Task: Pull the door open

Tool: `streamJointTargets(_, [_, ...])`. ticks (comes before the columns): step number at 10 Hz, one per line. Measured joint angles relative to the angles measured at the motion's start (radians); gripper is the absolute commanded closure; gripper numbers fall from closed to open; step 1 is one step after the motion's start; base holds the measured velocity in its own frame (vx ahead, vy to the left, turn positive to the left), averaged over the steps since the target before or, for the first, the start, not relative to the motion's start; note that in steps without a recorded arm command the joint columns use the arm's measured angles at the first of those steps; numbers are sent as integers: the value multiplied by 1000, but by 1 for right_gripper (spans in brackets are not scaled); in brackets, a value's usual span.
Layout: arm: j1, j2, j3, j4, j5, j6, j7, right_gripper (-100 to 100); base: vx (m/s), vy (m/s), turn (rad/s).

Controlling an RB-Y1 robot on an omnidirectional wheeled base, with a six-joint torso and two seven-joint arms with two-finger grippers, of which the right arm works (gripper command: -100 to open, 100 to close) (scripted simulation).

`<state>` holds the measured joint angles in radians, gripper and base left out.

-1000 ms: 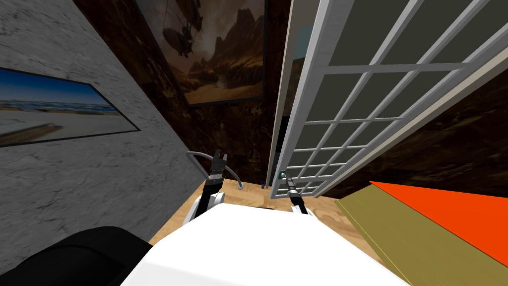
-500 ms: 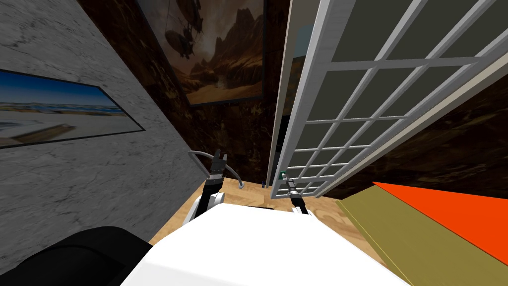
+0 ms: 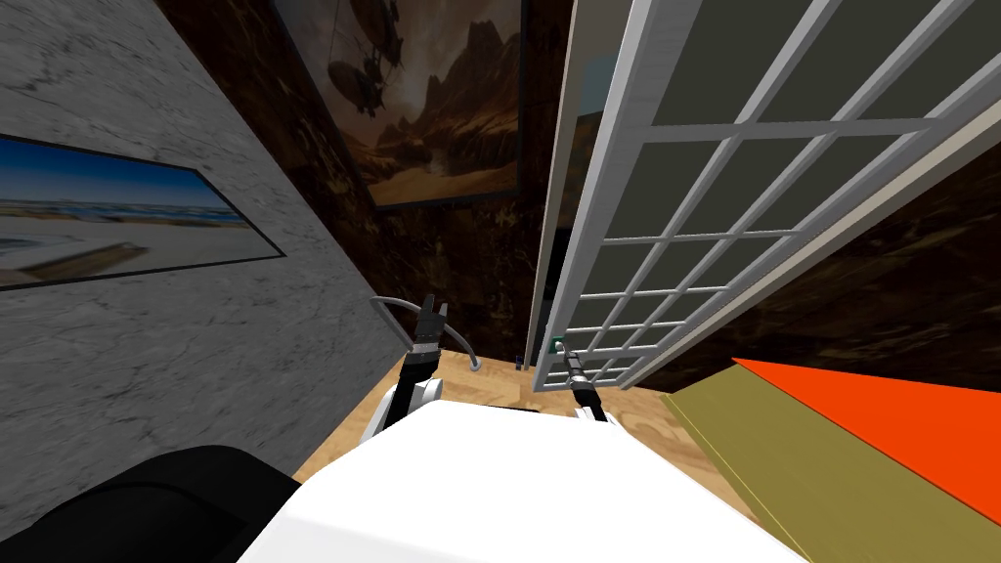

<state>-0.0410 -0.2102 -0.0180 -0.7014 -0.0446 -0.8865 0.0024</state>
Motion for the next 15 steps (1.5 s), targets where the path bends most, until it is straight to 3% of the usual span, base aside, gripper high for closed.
streamJointTargets(1, [14,6,-1,-28,0,13,6,100,-1,9,0])
streamJointTargets(3, [3,-3,-5,0,-8,6,-8,100,-22,-36,41])
streamJointTargets(5, [10,-12,-4,-6,-23,17,-52,100,-35,-21,67])
streamJointTargets(9, [6,-22,10,15,-55,9,-157,100,-52,-26,100])
streamJointTargets(10, [25,-27,15,-18,-65,25,-186,100,-35,-18,37])
streamJointTargets(12, [5,-29,21,23,-78,8,-229,100,-43,-23,85])
streamJointTargets(13, [0,-30,24,31,-89,6,-255,-100,-40,-48,69])
streamJointTargets(15, [-4,-38,23,31,-109,1,-296,-100,-48,-8,52])
